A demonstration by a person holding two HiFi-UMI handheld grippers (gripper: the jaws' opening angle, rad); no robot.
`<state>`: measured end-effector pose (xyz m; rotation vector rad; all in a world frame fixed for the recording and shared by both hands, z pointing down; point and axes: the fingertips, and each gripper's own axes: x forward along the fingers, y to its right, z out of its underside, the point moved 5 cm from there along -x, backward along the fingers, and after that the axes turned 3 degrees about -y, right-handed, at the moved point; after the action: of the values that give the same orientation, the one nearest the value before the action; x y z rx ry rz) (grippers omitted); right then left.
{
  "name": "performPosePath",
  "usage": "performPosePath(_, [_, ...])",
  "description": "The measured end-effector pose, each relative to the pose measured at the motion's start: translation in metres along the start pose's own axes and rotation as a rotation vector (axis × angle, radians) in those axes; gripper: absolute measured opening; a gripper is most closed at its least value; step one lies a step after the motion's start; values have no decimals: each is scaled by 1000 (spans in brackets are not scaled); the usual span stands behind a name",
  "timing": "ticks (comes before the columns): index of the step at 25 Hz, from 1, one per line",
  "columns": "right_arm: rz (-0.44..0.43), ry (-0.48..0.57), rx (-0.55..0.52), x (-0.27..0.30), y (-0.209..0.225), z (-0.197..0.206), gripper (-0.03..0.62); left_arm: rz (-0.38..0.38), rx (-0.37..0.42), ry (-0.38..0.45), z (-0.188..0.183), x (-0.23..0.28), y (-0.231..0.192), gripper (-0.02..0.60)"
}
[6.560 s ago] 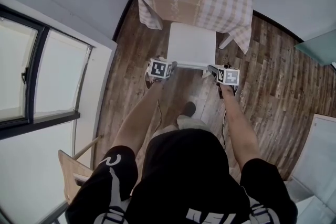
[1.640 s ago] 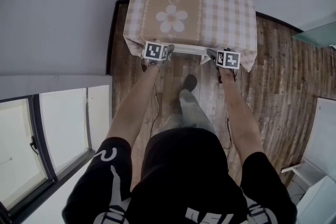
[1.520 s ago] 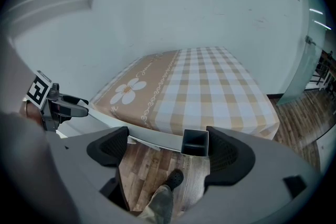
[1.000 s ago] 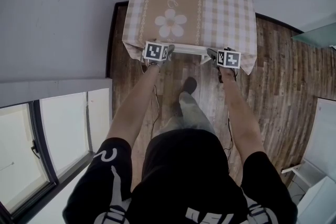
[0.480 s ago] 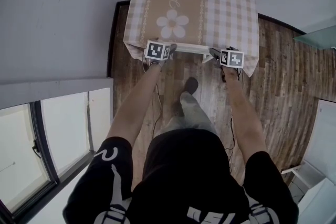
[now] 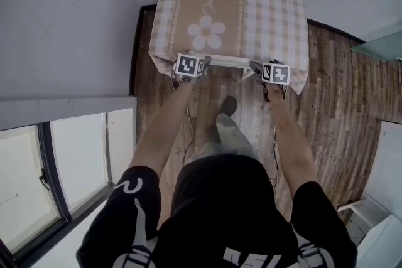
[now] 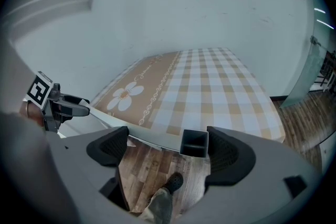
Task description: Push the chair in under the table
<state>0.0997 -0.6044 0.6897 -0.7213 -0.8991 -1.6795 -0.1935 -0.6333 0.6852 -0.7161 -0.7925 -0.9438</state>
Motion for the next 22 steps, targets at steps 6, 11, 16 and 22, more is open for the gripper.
performPosePath(6, [14, -3, 3, -6, 0, 2, 463, -24, 1, -1, 1, -4, -1, 400])
performPosePath(11, [53, 19, -45, -21, -1, 3, 394, -18, -23, 94, -13, -22, -1, 399])
performPosePath(16, [68, 76, -25, -37, 0, -6, 360, -7, -49, 174, -25, -40, 3, 397])
performPosePath(22, [70, 164, -28, -60, -3, -38, 320, -15, -79, 290, -50, -74, 7, 291])
